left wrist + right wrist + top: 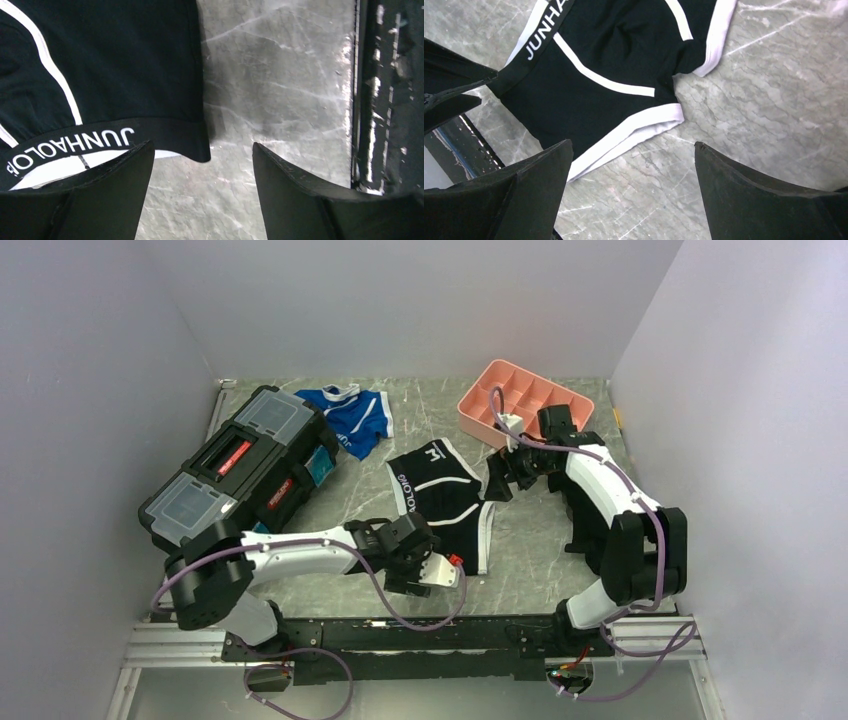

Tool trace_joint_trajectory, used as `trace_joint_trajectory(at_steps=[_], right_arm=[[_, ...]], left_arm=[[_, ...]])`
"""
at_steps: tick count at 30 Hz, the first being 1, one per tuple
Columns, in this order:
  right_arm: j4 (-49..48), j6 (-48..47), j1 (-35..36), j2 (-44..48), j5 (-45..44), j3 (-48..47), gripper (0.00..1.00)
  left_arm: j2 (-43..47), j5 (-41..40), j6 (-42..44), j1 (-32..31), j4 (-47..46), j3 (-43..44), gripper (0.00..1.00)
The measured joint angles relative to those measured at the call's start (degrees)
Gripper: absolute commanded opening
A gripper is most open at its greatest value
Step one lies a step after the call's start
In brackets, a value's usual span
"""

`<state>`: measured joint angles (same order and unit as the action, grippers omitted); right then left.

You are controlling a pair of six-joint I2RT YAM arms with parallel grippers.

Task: Roll the underwear
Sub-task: Place the underwear at the center of the board.

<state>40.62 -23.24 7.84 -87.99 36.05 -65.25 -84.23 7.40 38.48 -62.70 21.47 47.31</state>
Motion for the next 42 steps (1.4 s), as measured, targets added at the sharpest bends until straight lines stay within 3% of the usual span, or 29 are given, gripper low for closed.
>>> trace_joint_trajectory(at_steps=[4,13,16,21,34,38,42], right_arm=[[0.22,-0.81,-1.84,0.55,0.28,0.92,0.93],[2.91,-4.52,-3.63,1.20,2.67,3.17,0.93],[4.11,-6.56,-3.69,3.10,3.65,4.94,0.93],[6.99,-9.57,-4.20,7.61,5.77,5.86,0.93],[13.70,-18.71,-3.56,15.98,10.97,8.57,0.90],[13.09,-19.89,0.55,16.02,10.29,12.15,0.88],[9.84,-19.39,9.40,16.55,6.14,17.73,0.83]], left_arm=[[-3.08,-1.31,-0.31,-0.74,-1.68,0.96,0.62],[-5.68,-1.31,-1.62,-1.42,-1.88,2.21,0.10],[-5.79,-0.33,-2.29,-1.09,-0.83,2.82,0.00],[-7.06,5.31,-3.82,2.34,2.29,6.58,0.00],[-14.45,28.37,-6.62,20.44,13.57,18.25,0.00],[-20.31,34.29,-6.62,23.41,18.56,23.34,0.00],[-25.18,38.47,-6.67,25.59,22.03,27.23,0.00]])
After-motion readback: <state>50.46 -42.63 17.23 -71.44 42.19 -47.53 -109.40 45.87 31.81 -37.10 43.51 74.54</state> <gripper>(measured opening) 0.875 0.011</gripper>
